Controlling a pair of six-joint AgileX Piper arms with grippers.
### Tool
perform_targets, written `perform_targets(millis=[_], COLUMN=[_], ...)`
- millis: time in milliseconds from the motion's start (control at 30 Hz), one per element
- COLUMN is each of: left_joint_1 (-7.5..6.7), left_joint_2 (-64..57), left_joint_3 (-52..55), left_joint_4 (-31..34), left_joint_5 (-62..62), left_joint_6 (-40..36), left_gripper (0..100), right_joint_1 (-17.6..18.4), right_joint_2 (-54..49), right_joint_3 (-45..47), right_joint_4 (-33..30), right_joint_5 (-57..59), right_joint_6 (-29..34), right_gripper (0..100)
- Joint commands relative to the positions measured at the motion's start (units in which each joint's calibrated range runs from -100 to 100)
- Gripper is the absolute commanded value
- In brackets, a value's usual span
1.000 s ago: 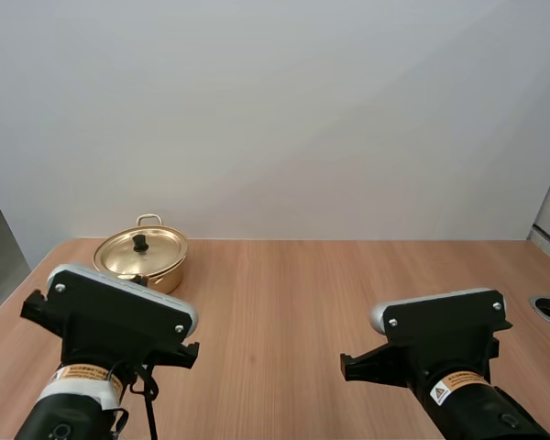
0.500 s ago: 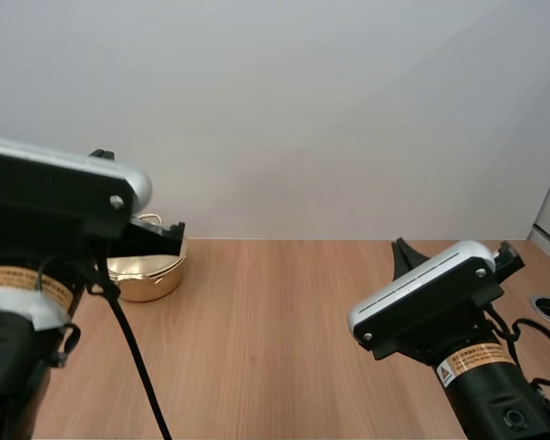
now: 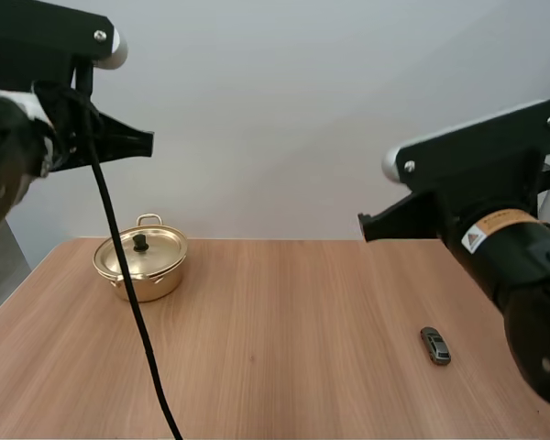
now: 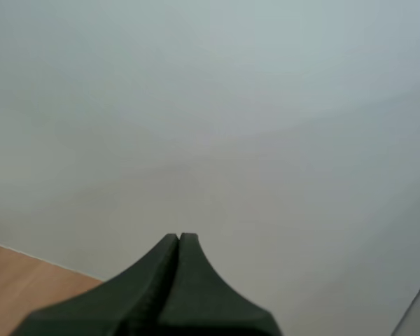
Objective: Open the pot, put the car inside, and close it
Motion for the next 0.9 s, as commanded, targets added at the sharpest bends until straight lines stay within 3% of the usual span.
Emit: perform_targets(millis=[0,200,467,767,867], left_joint_1=[0.04,0.04,0.14,5.08,5.81], left_joint_2=[21.47,22.70,29.53,39.30,39.76], left_joint_3=[-5.70,-5.57,-5.57,-5.57,-5.57], left_joint_4=[0.09,0.30,1.03,1.11,1.11], left_joint_5=[19.80,16.47,16.56,13.11,11.02], left_joint_6=[0.97,8.56,8.13,3.77,3.29], left_gripper=[0,0,0,0,0], right_joint_1=[0.03,0.03,0.03,0.03,0.03], right_joint_2=[25.69,37.93,40.41,35.83,35.28], right_joint_3=[-14.10,-16.09,-15.55,-15.55,-15.55], right_joint_4=[-1.42,-12.52,-16.28,-22.02,-23.72], right_joint_5=[58.47,62.75,72.30,73.66,73.66], right_joint_6=[13.84,17.95,19.80,19.80,19.80], right_gripper=[0,0,0,0,0])
